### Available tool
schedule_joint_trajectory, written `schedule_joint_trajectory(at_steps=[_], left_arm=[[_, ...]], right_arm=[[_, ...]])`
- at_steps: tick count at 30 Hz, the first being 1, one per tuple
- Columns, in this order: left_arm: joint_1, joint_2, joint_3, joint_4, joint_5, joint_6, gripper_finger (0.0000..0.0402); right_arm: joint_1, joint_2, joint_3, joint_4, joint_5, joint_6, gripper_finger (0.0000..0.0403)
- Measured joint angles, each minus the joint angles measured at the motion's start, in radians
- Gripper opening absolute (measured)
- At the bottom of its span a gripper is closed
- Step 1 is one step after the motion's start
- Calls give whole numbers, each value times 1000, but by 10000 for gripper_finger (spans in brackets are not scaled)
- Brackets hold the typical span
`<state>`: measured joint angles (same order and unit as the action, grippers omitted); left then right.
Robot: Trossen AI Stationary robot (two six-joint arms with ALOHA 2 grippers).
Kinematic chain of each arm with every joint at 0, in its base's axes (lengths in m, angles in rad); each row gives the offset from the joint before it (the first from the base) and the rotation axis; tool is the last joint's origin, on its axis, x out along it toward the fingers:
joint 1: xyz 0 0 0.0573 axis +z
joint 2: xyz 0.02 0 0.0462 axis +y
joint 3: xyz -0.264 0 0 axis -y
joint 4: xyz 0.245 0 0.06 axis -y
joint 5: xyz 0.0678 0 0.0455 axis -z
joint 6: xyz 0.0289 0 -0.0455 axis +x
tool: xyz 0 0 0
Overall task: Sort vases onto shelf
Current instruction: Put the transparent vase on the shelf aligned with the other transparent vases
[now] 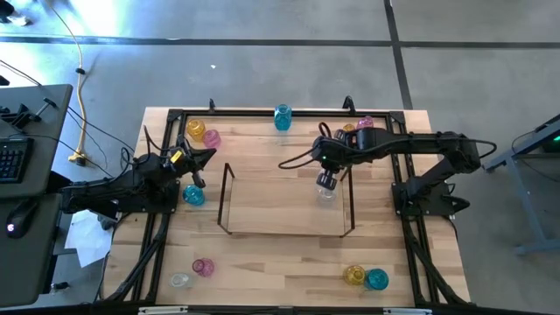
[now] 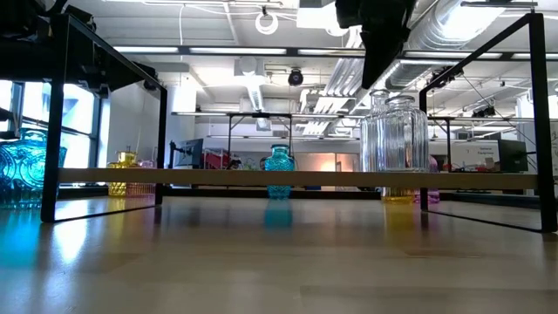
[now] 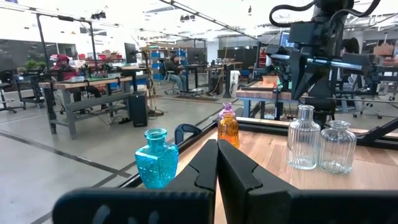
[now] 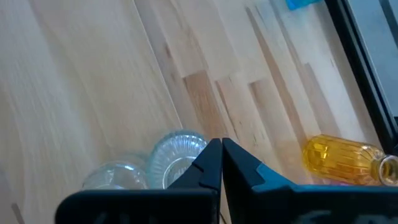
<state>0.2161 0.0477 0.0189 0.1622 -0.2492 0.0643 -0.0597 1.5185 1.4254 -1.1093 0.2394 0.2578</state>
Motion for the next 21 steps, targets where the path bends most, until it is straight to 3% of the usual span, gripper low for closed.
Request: schedule_joint_trajectory(at_steps=[21], left_arm=[[0,0,0,-2,0,0,0]], right_arm=[[3,42,-1,-41,4,-7,0]])
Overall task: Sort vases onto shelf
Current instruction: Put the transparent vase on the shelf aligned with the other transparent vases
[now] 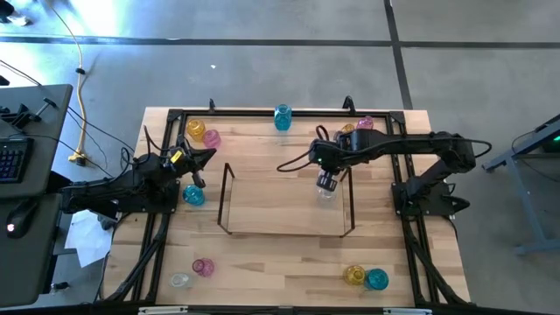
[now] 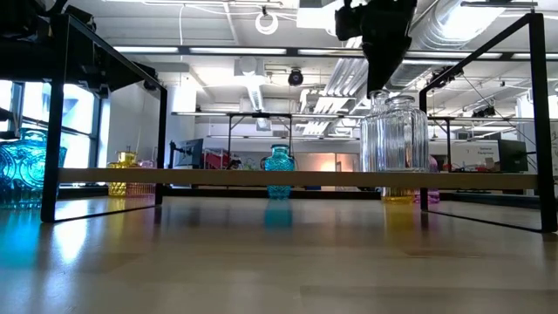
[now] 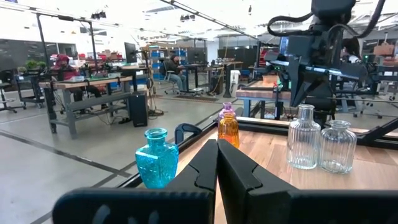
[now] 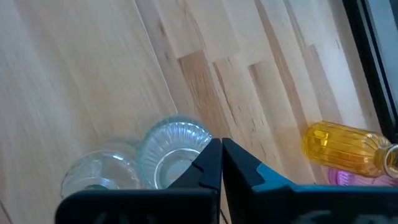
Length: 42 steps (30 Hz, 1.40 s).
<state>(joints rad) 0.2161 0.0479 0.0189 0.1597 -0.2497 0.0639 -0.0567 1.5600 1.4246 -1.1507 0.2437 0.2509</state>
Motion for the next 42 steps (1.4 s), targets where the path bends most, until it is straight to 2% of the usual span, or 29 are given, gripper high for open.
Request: schedule_joint_trajectory(at_steps=[10,17,21,26,29,36,42], left_arm=[[0,0,0,-8,18,1,0],[-3,0,50,-62,274,-20,0],[-34,0,119,-176,334,-37,0],[-102,11,180,-283,321,-50,0],[-142,47,209,-291,282,-88,0],[-247,245,338,-368,143,-140,0],[-344,432,558,-628,79,-204,0]], right_arm=[[31,-37,0,45,41,-75,0],[105,-52,-19,248,74,-168,0],[122,-91,-176,512,43,-230,0],[115,-162,-420,940,-44,-302,0],[117,-211,-488,1094,-58,-344,0],[113,-306,-540,1172,-54,-444,0],[109,-328,-540,1174,-57,-499,0]])
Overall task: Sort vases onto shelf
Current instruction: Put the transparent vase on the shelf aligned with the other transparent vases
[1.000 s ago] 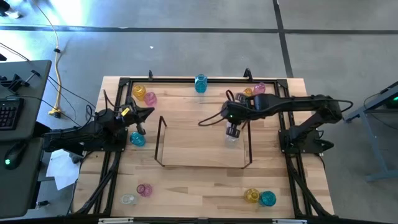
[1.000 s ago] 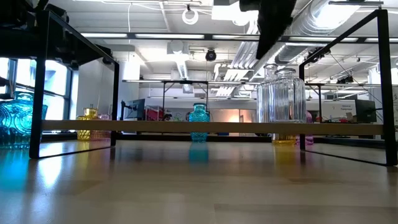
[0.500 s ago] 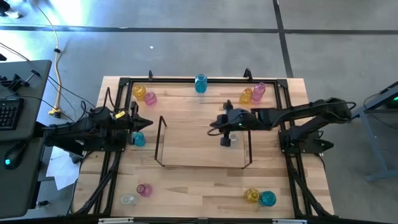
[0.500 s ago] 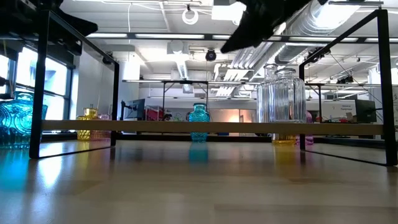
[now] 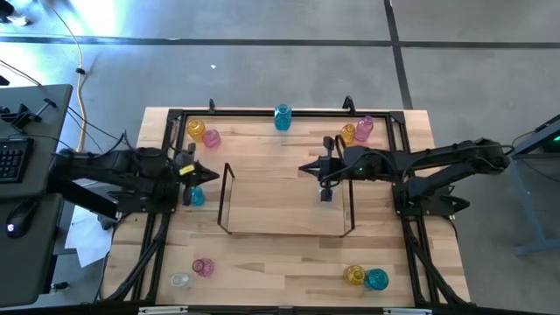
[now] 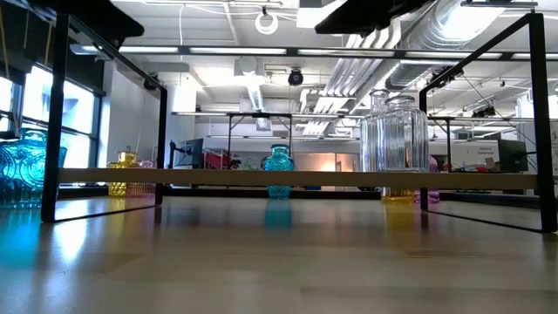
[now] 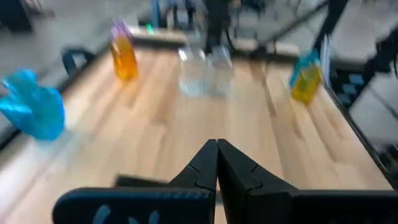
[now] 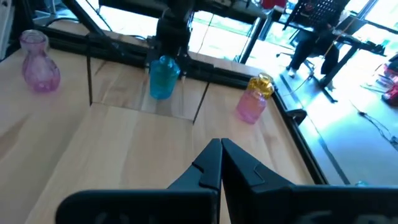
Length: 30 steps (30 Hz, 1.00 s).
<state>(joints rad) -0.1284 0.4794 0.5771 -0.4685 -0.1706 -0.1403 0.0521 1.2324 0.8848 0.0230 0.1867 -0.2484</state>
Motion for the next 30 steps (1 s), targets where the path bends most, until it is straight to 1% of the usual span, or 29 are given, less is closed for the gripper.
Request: schedule_joint_trajectory(at_steps=[3,8,10,13,17,19,21,26,30], left_arm=[[-51,85,113,-170,-8,-80,0],[-160,227,288,-512,-64,-298,0],[-217,278,341,-611,-83,-383,0],[-312,348,410,-705,-84,-504,0],[-451,441,481,-790,-70,-672,0],[-521,486,501,-817,-41,-757,0],[-588,529,508,-818,-12,-838,0],[-749,625,507,-817,105,-1071,0],[-861,673,507,-774,147,-1234,0]], right_arm=[[0,1,0,-4,0,-14,0],[10,1,0,4,0,-23,0],[14,1,0,4,0,-23,0],[22,1,0,4,0,-23,0],[40,1,0,4,5,-23,0],[50,1,0,3,5,-23,0],[59,1,0,3,5,-23,0],[74,1,0,3,5,-27,0],[80,2,0,3,5,-34,0]])
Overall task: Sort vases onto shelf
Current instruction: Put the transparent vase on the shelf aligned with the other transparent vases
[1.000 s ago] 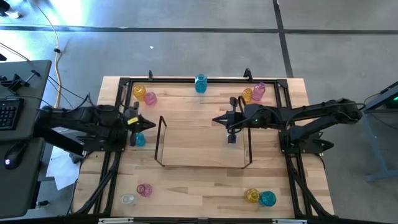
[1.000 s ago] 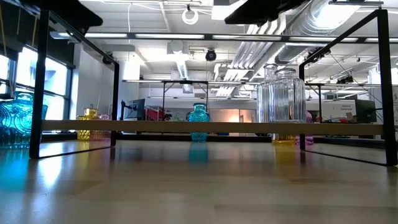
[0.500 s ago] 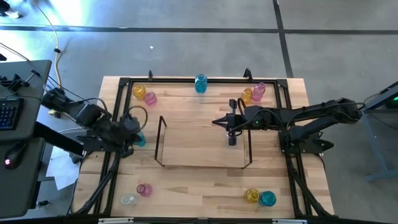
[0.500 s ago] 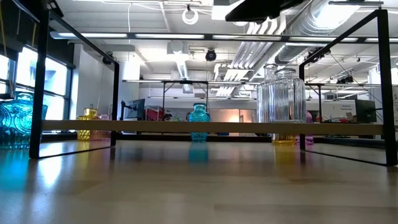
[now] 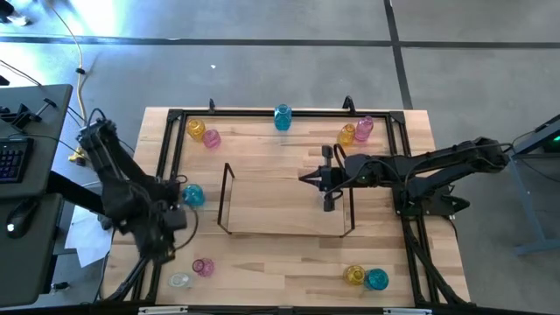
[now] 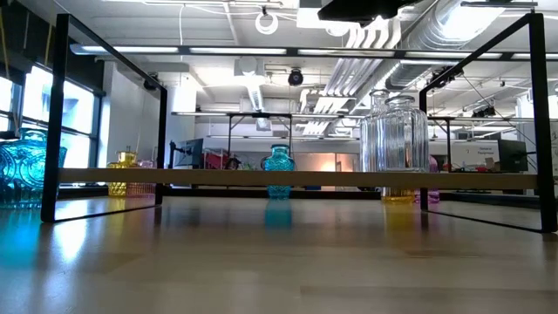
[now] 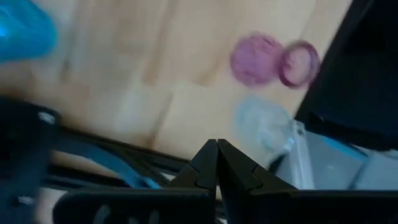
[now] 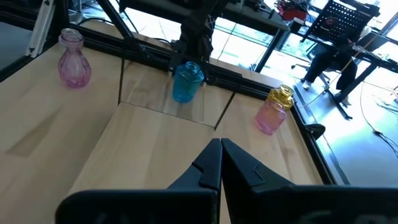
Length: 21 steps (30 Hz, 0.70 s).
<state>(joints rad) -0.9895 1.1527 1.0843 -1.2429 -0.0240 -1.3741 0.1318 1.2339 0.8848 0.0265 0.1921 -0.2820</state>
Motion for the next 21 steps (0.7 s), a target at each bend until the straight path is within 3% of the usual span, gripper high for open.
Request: schedule_joint_trajectory(at_steps=[10,21], left_arm=[[-114,106,-3,185,6,-246,15],[-110,277,-3,355,72,-314,118]], right_arm=[[0,1,0,-2,1,-16,0],[0,1,0,-32,0,-60,0]])
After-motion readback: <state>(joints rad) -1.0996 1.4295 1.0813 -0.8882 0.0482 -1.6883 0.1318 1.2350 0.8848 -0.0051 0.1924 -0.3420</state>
